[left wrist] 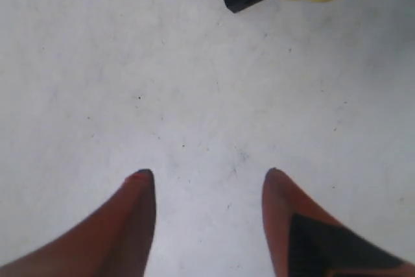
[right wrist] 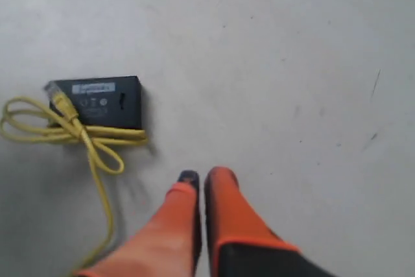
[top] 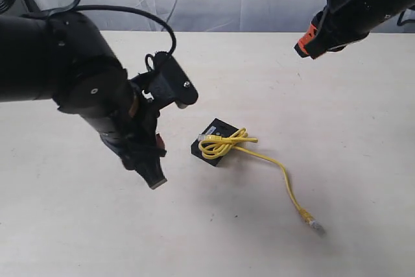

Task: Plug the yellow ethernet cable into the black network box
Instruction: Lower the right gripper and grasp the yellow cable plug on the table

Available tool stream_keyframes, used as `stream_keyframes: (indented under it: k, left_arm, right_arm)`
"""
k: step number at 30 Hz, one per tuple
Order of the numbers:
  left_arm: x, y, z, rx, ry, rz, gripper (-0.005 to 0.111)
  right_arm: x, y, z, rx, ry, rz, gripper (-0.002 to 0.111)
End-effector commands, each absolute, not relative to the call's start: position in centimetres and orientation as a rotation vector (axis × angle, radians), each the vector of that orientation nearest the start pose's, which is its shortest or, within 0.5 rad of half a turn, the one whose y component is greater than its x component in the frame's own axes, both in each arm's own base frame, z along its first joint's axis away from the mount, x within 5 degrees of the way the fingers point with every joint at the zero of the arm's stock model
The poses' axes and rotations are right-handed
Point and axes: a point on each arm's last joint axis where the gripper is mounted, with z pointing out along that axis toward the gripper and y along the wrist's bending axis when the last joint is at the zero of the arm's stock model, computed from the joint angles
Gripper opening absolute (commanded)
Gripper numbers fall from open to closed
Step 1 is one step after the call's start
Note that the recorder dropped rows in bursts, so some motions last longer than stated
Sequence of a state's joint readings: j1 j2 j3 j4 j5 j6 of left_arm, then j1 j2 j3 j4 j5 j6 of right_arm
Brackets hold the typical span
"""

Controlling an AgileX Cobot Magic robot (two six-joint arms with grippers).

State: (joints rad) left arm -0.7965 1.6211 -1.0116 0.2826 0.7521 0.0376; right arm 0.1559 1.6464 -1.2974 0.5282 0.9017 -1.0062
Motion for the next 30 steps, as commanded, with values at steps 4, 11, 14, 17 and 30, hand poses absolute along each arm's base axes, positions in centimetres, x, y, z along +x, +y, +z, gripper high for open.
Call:
stream_keyframes:
  k: [4, 11, 14, 17, 30]
  left_arm:
    - [21.5, -19.9, 21.3, 1.281, 2.411, 0.027, 0.018]
    - [21.4, -19.9, 21.6, 1.265, 2.408, 0.009, 0.002]
    - [21.4, -19.9, 21.6, 1.265, 2.408, 0.009, 0.001]
    - [21.4, -19.9, 21.6, 1.265, 2.408, 0.009, 0.001]
    - [21.4, -19.9, 21.7, 1.261, 2.409, 0.002, 0.001]
  right_arm:
    - [32.5, 8.8, 26.2, -2.132, 1.767, 0.263, -0.001]
    - [30.4, 10.3, 21.8, -2.512, 1.451, 0.37, 0.009]
    - [29.0, 10.9, 20.2, -2.666, 1.348, 0.312, 0.018]
    - [27.5, 11.2, 19.3, -2.73, 1.253, 0.229, 0.018]
    - [23.2, 13.1, 17.4, -2.834, 0.941, -0.029, 0.05]
